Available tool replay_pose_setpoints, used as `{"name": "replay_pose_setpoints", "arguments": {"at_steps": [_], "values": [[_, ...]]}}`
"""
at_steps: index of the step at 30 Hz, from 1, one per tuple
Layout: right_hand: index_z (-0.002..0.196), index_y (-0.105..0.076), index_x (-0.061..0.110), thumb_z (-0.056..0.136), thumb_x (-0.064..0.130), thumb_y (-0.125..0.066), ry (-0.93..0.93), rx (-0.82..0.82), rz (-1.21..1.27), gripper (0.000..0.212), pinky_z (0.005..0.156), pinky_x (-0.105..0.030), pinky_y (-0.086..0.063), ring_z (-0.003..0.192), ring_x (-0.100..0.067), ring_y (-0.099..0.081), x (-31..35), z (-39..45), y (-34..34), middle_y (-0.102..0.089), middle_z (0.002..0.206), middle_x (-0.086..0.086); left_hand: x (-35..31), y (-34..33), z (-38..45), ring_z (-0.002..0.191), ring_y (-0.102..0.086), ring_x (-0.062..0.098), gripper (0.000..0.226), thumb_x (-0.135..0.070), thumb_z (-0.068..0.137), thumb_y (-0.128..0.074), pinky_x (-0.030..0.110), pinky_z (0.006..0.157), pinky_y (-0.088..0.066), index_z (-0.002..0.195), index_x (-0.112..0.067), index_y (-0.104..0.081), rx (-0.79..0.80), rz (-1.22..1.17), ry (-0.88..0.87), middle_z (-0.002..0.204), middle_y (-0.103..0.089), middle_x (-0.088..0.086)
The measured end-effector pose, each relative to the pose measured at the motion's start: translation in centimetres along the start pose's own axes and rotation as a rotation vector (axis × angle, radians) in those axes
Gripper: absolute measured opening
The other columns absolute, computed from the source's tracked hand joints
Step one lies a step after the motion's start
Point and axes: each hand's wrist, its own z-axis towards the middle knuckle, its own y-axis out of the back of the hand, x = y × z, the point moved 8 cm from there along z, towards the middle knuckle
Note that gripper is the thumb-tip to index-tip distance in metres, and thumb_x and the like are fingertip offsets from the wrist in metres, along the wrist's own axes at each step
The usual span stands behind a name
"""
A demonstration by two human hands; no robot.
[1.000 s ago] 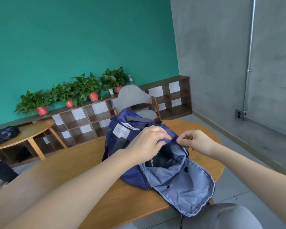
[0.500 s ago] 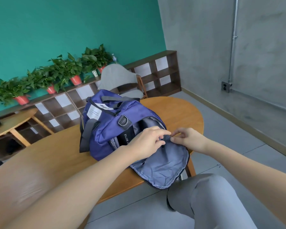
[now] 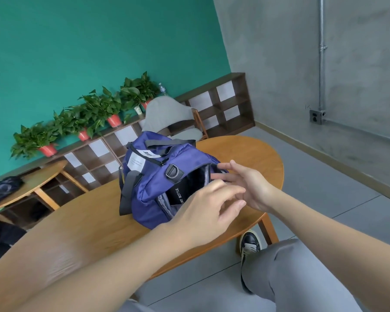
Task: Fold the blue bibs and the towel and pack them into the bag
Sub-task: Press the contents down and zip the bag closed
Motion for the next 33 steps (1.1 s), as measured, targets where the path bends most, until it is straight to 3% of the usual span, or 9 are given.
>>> {"name": "replay_pose_setpoints", "arguments": {"at_steps": [3, 6, 12, 15, 17, 22, 26, 30, 33], "values": [[0.141, -0.051, 0.012, 0.107, 0.043, -0.033, 0.001, 0.031, -0.003, 0.049, 0.104, -0.049, -0.048, 0.124, -0.028, -0.062, -0.3, 1.1, -0.4, -0.067, 0.131, -0.009, 2.7, -0.8, 0.1, 0.105, -0.063, 0.002, 0.033, -0.036, 0.095, -0.067, 0.023, 0.093, -0.052, 0.127, -0.026, -0.067, 0.055, -0.129, 0.245, 0.120, -0.067, -0.009], [0.138, -0.056, 0.014, 0.106, 0.041, -0.035, 0.035, 0.002, -0.074, 0.047, 0.108, -0.048, -0.044, 0.125, -0.023, -0.060, -0.2, 1.8, 0.5, -0.068, 0.131, -0.004, 5.3, -0.4, 0.0, 0.126, -0.052, 0.002, 0.041, -0.037, 0.093, -0.068, 0.023, 0.109, -0.040, 0.132, -0.024, -0.064, 0.054, 0.032, 0.287, 0.134, -0.061, -0.011], [0.122, -0.060, 0.008, 0.102, 0.015, -0.055, 0.132, -0.361, -0.375, 0.022, 0.079, -0.037, -0.058, 0.091, -0.017, -0.068, -0.5, 2.6, 5.4, -0.069, 0.115, -0.012, 8.9, -0.1, 0.1, 0.145, -0.034, 0.007, 0.050, -0.030, 0.097, -0.066, 0.022, 0.119, -0.026, 0.144, -0.022, -0.053, 0.147, 0.184, 0.265, 0.154, -0.043, -0.005], [0.122, -0.057, 0.010, 0.099, 0.009, -0.059, 0.118, -0.378, -0.611, 0.022, 0.059, -0.030, -0.058, 0.075, -0.018, -0.069, -1.3, 3.5, 6.5, -0.064, 0.108, -0.012, 9.1, -1.2, 1.1, 0.150, -0.023, 0.009, 0.054, -0.024, 0.100, -0.061, 0.016, 0.116, -0.018, 0.151, -0.022, -0.045, 0.222, 0.282, 0.186, 0.162, -0.030, -0.003], [0.128, -0.053, 0.008, 0.095, 0.005, -0.064, 0.068, -0.385, -0.714, 0.034, 0.051, -0.026, -0.056, 0.069, -0.018, -0.067, -2.2, 4.2, 7.0, -0.062, 0.108, -0.010, 8.7, -2.4, 1.8, 0.152, -0.018, 0.014, 0.053, -0.017, 0.101, -0.059, 0.022, 0.119, -0.019, 0.152, -0.018, -0.044, 0.250, 0.337, 0.102, 0.163, -0.028, 0.001], [0.142, -0.045, 0.012, 0.096, 0.004, -0.062, -0.005, -0.323, -0.813, 0.049, 0.047, -0.026, -0.054, 0.063, -0.019, -0.070, -2.8, 5.3, 7.1, -0.062, 0.124, -0.006, 8.5, -4.8, 4.0, 0.154, -0.020, 0.022, 0.049, -0.008, 0.099, -0.062, 0.031, 0.123, -0.019, 0.146, -0.011, -0.051, 0.238, 0.348, -0.050, 0.161, -0.035, 0.008], [0.143, -0.045, 0.014, 0.097, 0.008, -0.064, -0.005, -0.271, -0.819, 0.050, 0.045, -0.026, -0.050, 0.054, -0.015, -0.065, -2.6, 5.4, 6.9, -0.063, 0.121, -0.006, 10.0, -5.4, 5.4, 0.154, -0.021, 0.022, 0.050, -0.011, 0.097, -0.066, 0.034, 0.124, -0.019, 0.145, -0.011, -0.053, 0.235, 0.365, -0.085, 0.159, -0.039, 0.009], [0.133, -0.053, 0.009, 0.094, 0.014, -0.071, 0.003, -0.308, -0.746, 0.044, 0.041, -0.024, -0.045, 0.041, -0.011, -0.055, -2.7, 5.4, 7.6, -0.073, 0.103, -0.009, 11.2, -5.6, 6.1, 0.152, -0.029, 0.028, 0.048, -0.016, 0.092, -0.073, 0.043, 0.122, -0.029, 0.138, -0.010, -0.060, 0.262, 0.423, -0.118, 0.152, -0.048, 0.012], [0.115, -0.064, 0.006, 0.092, 0.013, -0.073, 0.045, -0.378, -0.623, 0.026, 0.042, -0.024, -0.045, 0.040, -0.013, -0.051, -2.5, 4.8, 8.3, -0.073, 0.074, -0.010, 11.7, -5.6, 6.5, 0.149, -0.033, 0.030, 0.048, -0.019, 0.089, -0.076, 0.047, 0.121, -0.030, 0.135, -0.011, -0.063, 0.260, 0.450, -0.116, 0.149, -0.052, 0.014]]}}
